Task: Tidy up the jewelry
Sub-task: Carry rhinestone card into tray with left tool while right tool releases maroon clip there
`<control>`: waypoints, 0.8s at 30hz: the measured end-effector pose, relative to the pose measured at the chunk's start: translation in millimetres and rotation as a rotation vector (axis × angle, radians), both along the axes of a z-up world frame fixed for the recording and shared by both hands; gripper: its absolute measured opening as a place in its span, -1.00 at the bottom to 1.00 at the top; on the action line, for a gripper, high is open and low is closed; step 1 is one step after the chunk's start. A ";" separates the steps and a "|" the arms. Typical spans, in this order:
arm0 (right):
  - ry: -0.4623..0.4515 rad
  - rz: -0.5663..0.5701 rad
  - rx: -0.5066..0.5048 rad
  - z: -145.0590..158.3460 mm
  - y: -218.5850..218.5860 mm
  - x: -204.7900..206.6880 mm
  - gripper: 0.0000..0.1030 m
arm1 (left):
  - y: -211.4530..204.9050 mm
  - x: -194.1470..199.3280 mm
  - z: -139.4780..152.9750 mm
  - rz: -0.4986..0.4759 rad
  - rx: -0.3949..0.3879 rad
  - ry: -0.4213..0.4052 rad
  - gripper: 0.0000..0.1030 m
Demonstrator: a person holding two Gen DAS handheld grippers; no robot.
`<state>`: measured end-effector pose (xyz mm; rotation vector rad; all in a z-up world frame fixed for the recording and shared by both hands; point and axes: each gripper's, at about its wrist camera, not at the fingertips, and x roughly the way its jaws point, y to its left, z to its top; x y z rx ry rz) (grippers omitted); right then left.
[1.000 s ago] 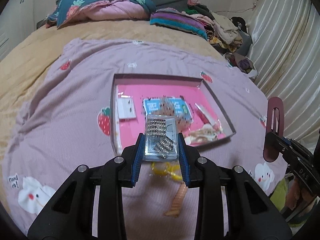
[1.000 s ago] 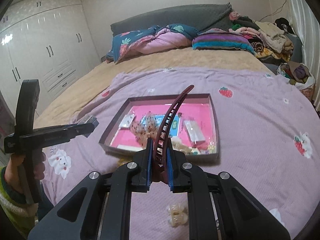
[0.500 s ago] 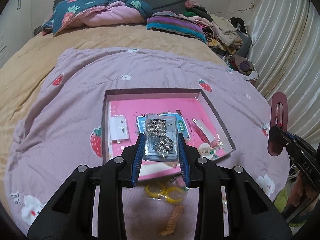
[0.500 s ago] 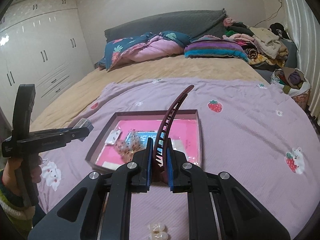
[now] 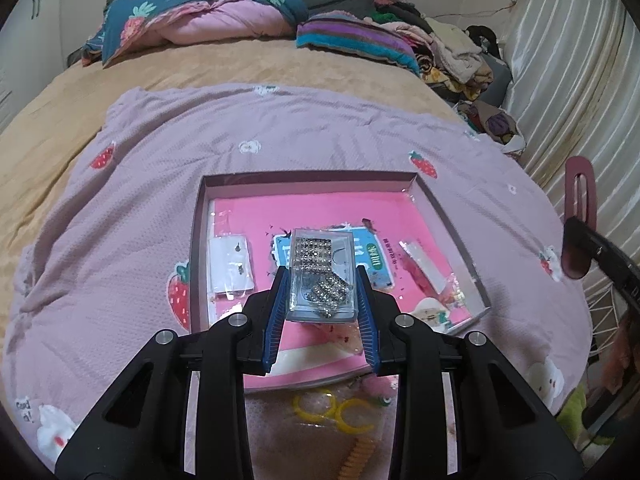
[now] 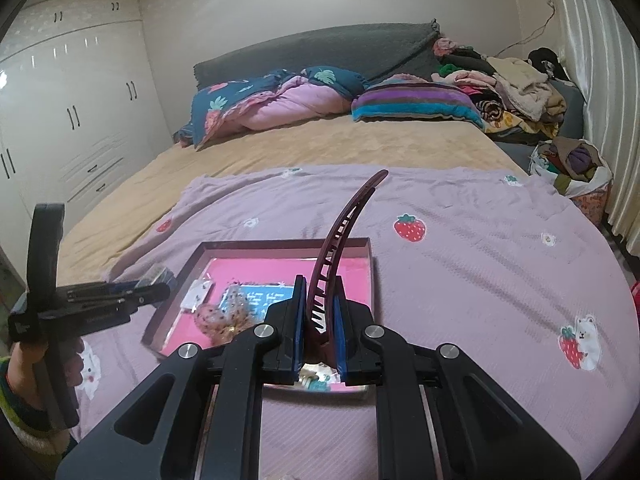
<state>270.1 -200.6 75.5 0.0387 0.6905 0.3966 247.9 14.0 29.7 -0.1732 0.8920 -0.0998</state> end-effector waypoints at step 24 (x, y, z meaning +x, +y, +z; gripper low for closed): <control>0.133 0.054 -0.117 -75.4 44.6 56.2 -0.77 | 13.3 11.2 -65.7 0.030 0.033 0.120 -0.53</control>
